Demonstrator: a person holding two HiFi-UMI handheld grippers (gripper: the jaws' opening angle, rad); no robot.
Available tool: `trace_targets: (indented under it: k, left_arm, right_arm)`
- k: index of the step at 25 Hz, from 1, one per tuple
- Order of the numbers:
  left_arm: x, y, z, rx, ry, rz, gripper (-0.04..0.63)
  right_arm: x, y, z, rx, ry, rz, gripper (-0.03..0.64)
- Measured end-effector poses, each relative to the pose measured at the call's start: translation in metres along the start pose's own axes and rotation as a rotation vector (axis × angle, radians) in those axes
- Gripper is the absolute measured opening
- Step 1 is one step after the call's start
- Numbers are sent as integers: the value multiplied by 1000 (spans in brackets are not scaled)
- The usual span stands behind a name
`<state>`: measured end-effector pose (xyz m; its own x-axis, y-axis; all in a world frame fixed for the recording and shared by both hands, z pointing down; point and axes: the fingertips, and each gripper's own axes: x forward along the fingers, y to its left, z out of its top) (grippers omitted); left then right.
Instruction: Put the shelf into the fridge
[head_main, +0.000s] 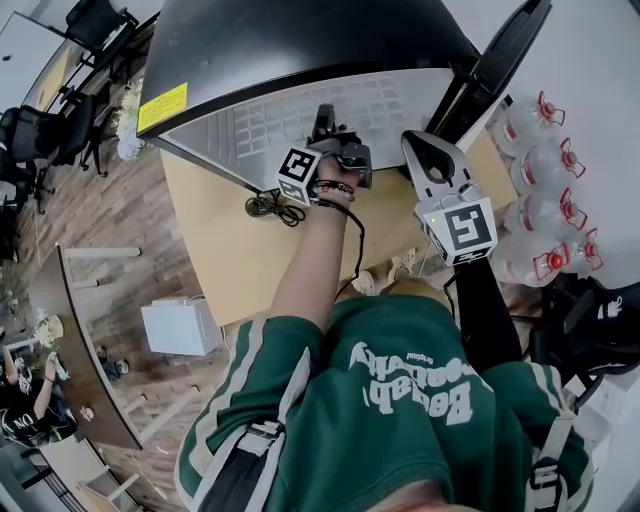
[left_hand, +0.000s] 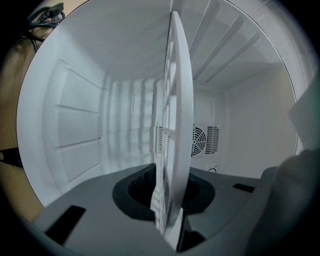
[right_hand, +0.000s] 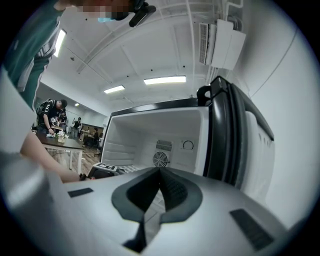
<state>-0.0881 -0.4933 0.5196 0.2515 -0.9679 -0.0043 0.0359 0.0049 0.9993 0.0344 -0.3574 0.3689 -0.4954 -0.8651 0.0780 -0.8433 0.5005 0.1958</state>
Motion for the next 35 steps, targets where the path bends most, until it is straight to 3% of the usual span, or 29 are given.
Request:
trace_targets:
  k: [14, 21, 28, 32, 35]
  left_arm:
    - [-59, -13, -5, 52, 36, -9, 70]
    - [-99, -21, -11, 150, 47, -23, 67]
    - [-138, -77, -38, 486, 76, -104, 61]
    - [-171, -110, -60, 784, 81, -97, 77]
    - [-200, -120, -80, 1042, 100, -22, 84]
  right_arm:
    - [-43, 31, 10, 46, -26, -25, 3]
    - [-76, 50, 3, 62, -20, -28, 3]
    - [-109, 43, 10, 85, -45, -31, 3]
    - [-138, 34, 11, 111, -48, -30, 3]
    - [-163, 30, 8, 122, -42, -21, 3]
